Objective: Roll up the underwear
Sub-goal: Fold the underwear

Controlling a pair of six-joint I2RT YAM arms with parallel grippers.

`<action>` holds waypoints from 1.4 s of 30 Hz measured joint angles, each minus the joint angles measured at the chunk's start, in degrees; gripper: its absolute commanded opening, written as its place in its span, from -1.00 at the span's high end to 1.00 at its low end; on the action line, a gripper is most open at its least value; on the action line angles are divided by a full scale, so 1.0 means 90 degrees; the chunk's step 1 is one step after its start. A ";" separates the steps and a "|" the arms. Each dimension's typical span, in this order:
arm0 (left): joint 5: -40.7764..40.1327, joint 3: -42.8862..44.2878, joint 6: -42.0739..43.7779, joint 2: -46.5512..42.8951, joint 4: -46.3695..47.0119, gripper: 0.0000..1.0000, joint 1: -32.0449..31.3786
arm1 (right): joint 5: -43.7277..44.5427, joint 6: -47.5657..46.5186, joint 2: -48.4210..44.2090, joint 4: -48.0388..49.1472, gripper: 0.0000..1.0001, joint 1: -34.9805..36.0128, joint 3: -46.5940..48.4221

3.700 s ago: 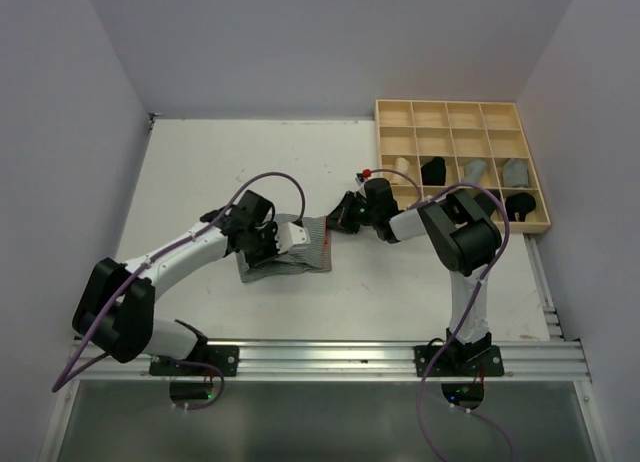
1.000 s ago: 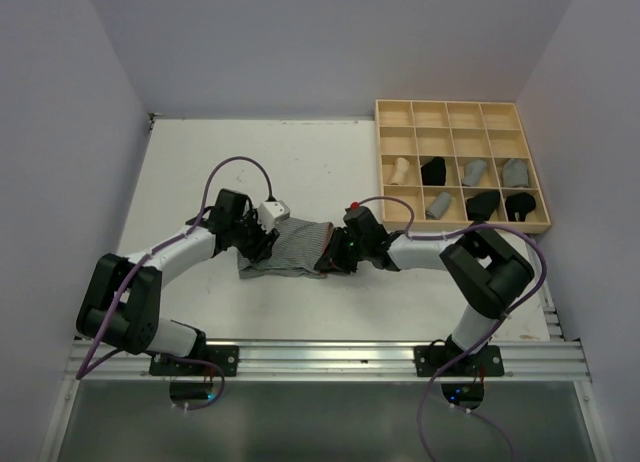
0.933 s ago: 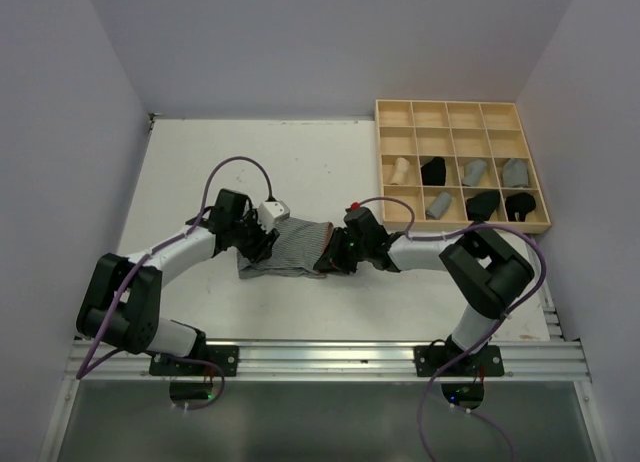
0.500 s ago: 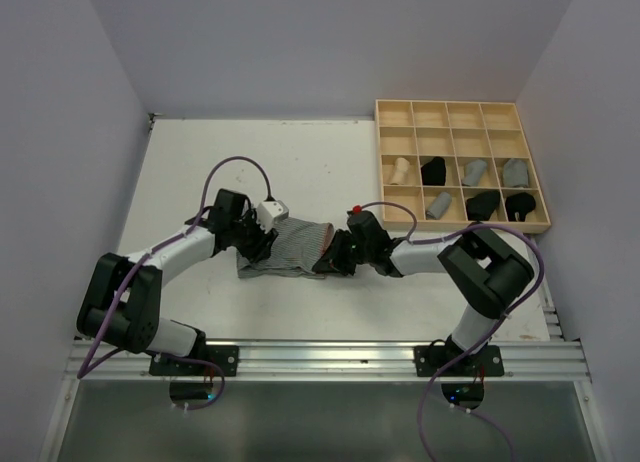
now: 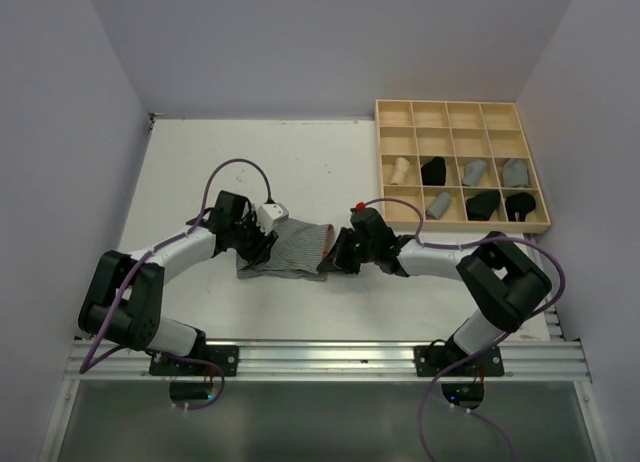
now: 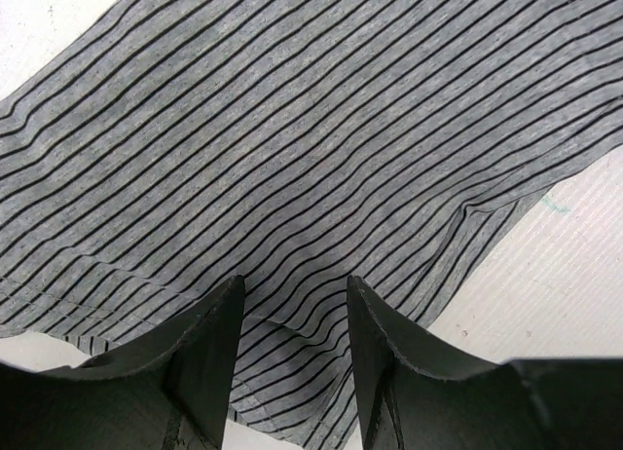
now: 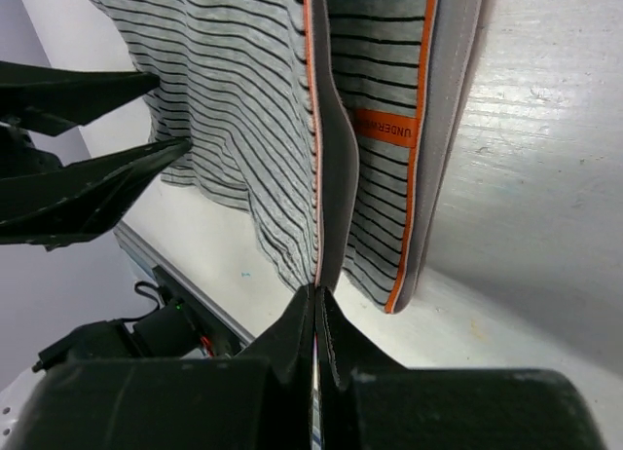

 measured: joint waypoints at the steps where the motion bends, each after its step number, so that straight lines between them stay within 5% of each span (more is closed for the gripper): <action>1: 0.0000 0.0000 0.0000 0.0000 0.0000 -0.01 0.0000 | 0.0032 -0.0056 -0.0090 -0.0131 1.00 0.0000 0.0049; 14: 0.0036 -0.0005 0.0005 0.0000 -0.0005 -0.01 0.0000 | 0.0296 -0.0848 -0.0265 -0.1804 1.00 0.0000 0.0522; 24: 0.0095 -0.0051 0.0131 -0.0270 -0.0151 -0.06 0.0002 | 0.0075 -0.1078 0.0478 -0.1523 1.00 -0.0005 0.0612; 32: 0.0396 -0.0129 0.1542 -0.1583 -0.1202 0.04 0.0053 | -0.0092 -0.1178 0.0631 -0.1260 1.00 -0.0005 0.0661; 42: 0.0075 -0.0879 0.2562 -0.1605 -0.1571 0.25 0.0073 | -0.0136 -0.1311 0.0631 -0.1304 1.00 -0.0005 0.0699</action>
